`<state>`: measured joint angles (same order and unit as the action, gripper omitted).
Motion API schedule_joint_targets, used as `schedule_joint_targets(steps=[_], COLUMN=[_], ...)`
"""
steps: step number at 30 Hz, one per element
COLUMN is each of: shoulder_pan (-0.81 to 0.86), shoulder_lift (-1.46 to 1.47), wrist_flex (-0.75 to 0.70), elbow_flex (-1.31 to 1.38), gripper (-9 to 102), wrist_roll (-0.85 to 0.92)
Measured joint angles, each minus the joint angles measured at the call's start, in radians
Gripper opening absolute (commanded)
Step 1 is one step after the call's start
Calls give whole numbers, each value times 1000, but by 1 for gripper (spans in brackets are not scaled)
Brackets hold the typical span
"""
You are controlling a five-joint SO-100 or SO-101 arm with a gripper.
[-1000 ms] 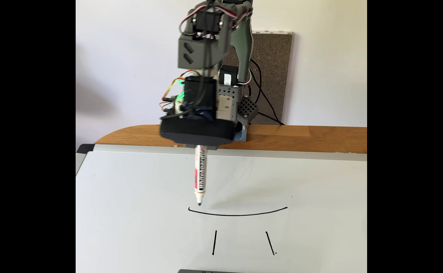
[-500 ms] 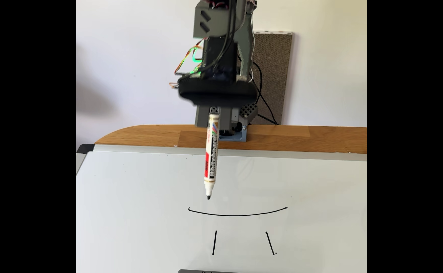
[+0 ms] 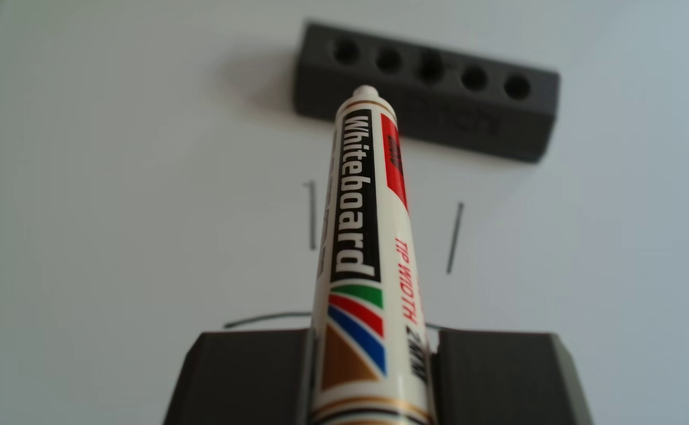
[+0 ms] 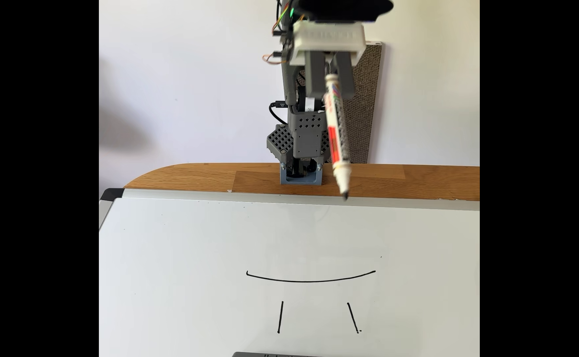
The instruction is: Draw a face
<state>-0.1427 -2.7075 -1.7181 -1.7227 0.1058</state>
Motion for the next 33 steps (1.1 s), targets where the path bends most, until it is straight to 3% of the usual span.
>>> schedule_joint_targets(steps=[6,14,33], shoulder_pan=[-15,69,-14], shoulder_lift=[-198,-333,-637], wrist_flex=[-97,-103,-103], elbow_flex=[0,-104,-123], gripper=[-1,-1,-1], wrist_roll=[-28,-80,-84])
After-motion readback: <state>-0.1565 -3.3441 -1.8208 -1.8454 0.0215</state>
